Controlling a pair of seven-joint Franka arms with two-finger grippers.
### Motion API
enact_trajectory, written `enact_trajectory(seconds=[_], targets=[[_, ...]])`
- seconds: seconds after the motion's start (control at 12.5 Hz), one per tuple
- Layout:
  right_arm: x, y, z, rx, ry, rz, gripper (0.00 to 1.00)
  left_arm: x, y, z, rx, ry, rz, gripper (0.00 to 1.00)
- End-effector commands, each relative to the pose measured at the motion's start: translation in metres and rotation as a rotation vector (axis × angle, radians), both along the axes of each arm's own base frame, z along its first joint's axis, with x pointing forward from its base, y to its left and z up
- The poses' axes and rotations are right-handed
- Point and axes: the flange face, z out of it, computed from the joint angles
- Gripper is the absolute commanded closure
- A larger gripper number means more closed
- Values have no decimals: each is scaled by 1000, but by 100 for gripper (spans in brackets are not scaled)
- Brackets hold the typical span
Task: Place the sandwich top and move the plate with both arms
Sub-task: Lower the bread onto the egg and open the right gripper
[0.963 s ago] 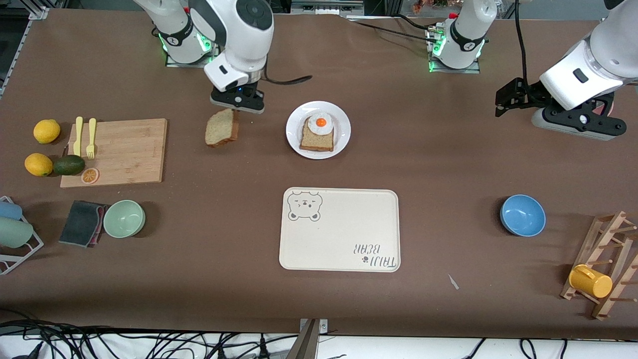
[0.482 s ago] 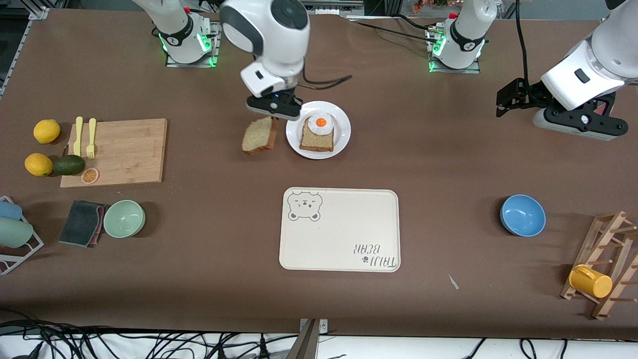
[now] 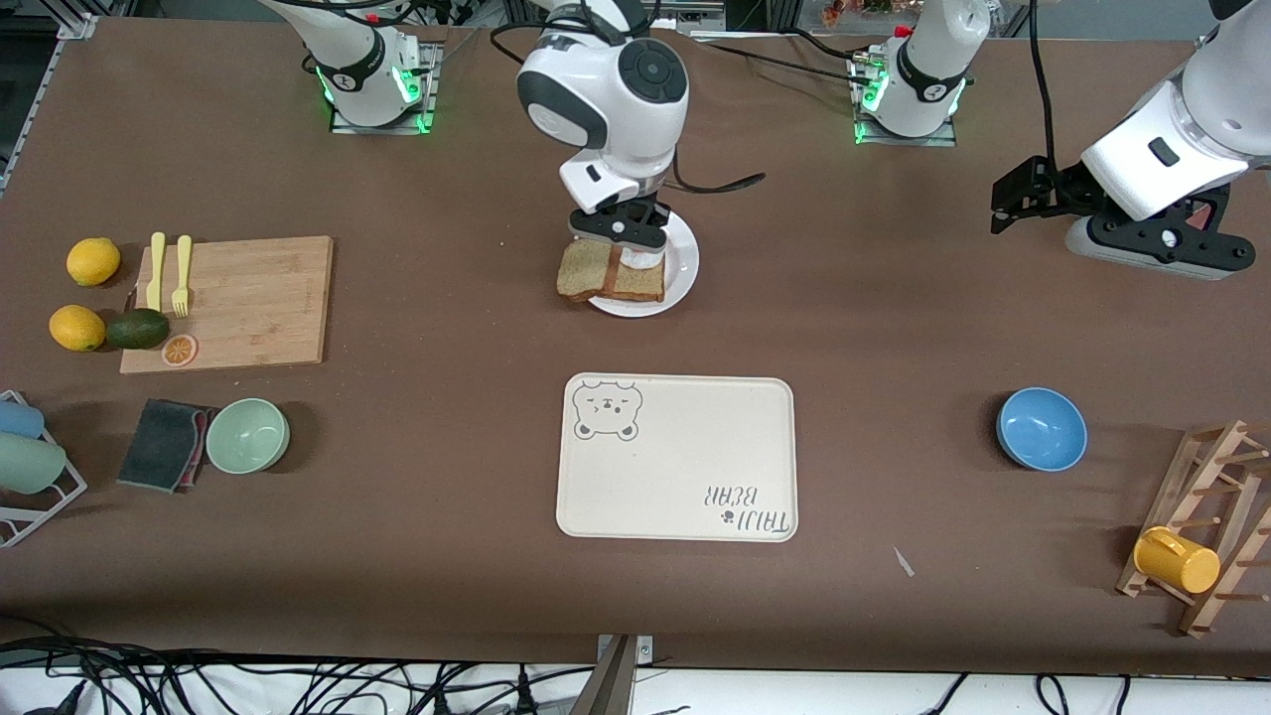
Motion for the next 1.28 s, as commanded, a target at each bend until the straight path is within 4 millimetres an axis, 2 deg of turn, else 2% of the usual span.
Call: enact_trajectory(seconds=[0.0, 0.16, 0.32, 0.64, 0.72, 0.8, 0.88, 0.96, 1.04, 1.2], targets=[[-7, 27, -7, 42, 3, -52, 100, 1, 3, 6, 30, -3, 3, 0], [-18, 34, -13, 17, -25, -12, 100, 1, 6, 7, 30, -4, 7, 0], [-24, 37, -33, 2, 0, -9, 100, 1, 6, 7, 31, -5, 7, 0], [-25, 37, -38, -1, 21, -11, 100, 1, 4, 7, 29, -4, 4, 0], [-25, 37, -37, -3, 21, -10, 58, 0, -2, 6, 29, -3, -5, 0], [-22, 35, -35, -2, 18, -19, 29, -1, -5, 7, 29, -4, -9, 0], [-21, 35, -32, 7, 29, -32, 21, -2, -9, 7, 29, -4, -17, 0], [-15, 30, -28, 7, 26, -54, 5, -2, -11, 7, 29, -4, -20, 0], [-13, 29, -16, 18, 18, -60, 1, -2, -10, 7, 29, -4, -19, 0], [-3, 17, 5, 32, 19, -93, 0, 0, 1, 7, 29, -1, 2, 0]])
